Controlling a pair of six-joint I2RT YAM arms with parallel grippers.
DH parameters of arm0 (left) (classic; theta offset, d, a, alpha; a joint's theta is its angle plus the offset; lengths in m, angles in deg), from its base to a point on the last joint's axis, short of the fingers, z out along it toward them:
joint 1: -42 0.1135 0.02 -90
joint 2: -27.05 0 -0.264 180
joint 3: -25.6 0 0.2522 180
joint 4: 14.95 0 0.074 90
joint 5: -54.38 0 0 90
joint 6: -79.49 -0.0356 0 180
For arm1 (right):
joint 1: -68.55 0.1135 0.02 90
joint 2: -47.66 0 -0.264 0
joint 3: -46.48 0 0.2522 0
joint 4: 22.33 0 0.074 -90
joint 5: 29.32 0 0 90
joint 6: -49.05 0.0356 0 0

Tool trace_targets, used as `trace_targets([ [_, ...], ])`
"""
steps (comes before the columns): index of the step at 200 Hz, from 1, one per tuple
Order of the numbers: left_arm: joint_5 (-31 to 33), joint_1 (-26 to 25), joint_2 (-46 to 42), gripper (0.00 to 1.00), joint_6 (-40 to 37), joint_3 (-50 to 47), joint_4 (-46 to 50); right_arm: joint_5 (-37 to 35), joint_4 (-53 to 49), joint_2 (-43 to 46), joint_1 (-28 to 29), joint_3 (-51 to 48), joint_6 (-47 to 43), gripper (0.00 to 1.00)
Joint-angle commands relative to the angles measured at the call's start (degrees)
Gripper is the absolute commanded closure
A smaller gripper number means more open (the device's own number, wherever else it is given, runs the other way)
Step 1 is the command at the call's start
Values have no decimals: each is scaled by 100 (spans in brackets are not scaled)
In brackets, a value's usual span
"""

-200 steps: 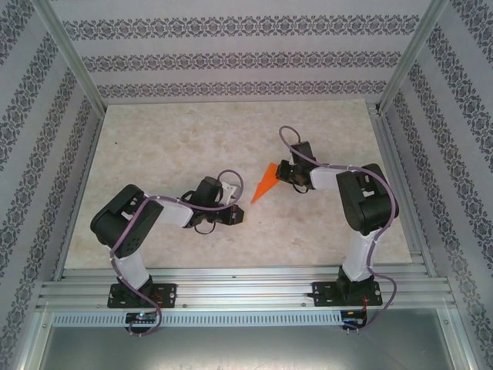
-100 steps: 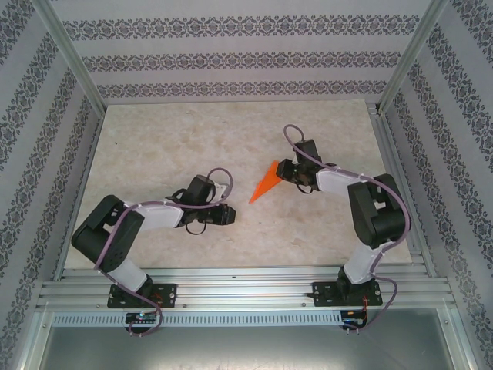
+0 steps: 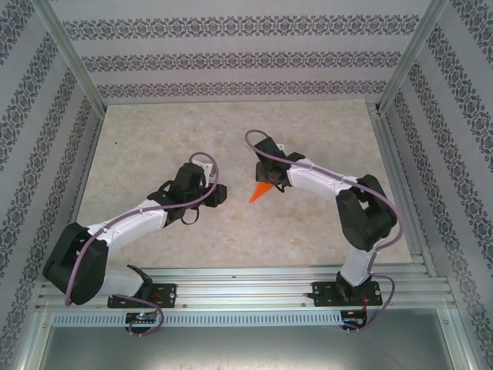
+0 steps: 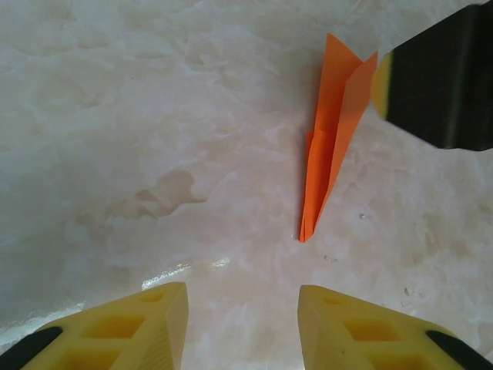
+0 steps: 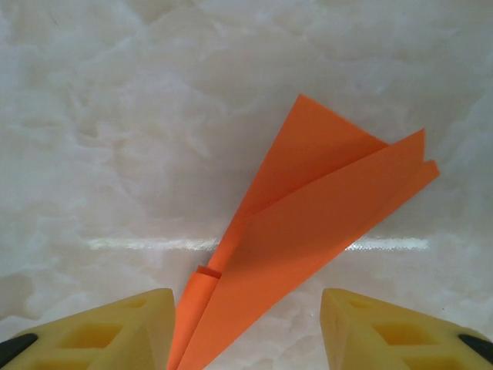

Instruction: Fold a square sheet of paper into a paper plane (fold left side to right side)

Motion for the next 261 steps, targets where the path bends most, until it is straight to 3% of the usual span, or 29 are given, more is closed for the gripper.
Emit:
trace_targets([
  [1, 175, 43, -148, 56, -44, -201, 50, -707, -665, -560, 171, 608, 130, 46],
  [46, 155, 45, -316, 55, -84, -392, 47, -1094, -1355, -1248, 304, 1271, 176, 50],
  [85, 243, 44, -465, 55, -170, -396, 178, -1033, -1245, -986, 299, 930, 212, 70],
  [127, 341, 48, -607, 54, -149, -417, 255, -615, -815, -211, 263, 342, 6, 100],
  [150, 381, 50, -745, 50, -47, -408, 292, 23, -280, 637, 273, -233, -383, 100],
  [195, 446, 147, -1040, 41, 473, -441, 326, 2069, 1260, 2031, 216, -1728, -681, 100],
  [230, 25, 158, -999, 40, 833, -521, 16, 3390, 2574, 2110, -239, -2911, -296, 100],
  [261, -476, 159, -584, 41, 1062, -553, -440, 3846, 3212, 1891, -818, -3614, -271, 95],
])
